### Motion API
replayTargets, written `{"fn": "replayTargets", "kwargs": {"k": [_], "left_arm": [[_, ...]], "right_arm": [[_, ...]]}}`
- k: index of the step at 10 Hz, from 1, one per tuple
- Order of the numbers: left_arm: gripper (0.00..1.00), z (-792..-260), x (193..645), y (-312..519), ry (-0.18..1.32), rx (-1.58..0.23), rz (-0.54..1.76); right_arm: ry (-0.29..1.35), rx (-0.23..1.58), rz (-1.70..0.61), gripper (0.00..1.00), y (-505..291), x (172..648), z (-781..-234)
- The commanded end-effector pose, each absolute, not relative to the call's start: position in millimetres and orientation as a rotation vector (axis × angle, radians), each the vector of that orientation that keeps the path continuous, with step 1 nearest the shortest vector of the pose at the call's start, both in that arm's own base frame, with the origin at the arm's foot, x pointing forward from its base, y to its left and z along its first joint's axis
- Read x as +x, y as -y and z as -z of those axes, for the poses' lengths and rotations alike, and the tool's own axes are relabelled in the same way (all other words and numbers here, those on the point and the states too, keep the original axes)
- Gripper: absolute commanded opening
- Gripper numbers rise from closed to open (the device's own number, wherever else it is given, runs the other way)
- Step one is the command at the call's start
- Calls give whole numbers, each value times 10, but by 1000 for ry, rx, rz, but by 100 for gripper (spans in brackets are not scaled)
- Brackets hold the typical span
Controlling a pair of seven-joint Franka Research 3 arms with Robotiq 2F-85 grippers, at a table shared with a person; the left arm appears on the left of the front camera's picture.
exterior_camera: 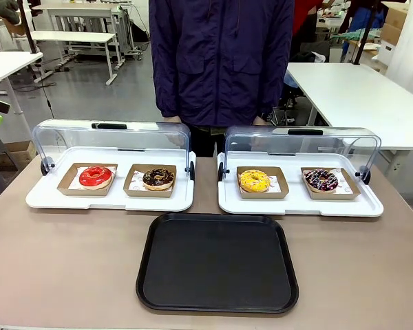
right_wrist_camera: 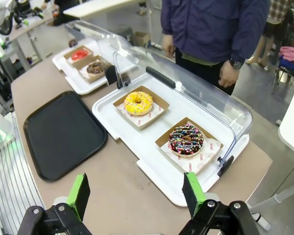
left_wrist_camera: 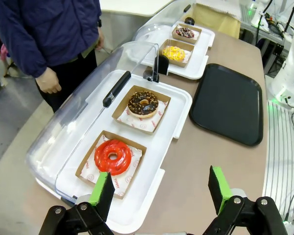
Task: Move the second donut from the left to the tray.
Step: Pick up the Paper togo box containing the Donut indicated by the person and place it on the Handle tray.
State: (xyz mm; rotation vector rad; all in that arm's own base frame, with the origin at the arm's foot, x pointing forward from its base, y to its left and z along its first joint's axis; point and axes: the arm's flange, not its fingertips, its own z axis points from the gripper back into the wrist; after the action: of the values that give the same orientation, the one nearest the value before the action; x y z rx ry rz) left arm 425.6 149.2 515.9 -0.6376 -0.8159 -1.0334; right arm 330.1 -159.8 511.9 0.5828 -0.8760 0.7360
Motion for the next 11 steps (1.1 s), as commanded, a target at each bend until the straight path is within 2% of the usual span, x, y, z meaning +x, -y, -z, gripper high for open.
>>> {"fn": "replayTargets", "kwargs": {"k": [1,11], "left_arm": [[100,-5166,4247,-1493,818,-642,1048],[100,-5166,4247,-1493,818,-642,1048]], "right_arm": [[906,585,-754,100,1607,3330,-5127],[906,585,-754,100,1607,3330,-5127]]}}
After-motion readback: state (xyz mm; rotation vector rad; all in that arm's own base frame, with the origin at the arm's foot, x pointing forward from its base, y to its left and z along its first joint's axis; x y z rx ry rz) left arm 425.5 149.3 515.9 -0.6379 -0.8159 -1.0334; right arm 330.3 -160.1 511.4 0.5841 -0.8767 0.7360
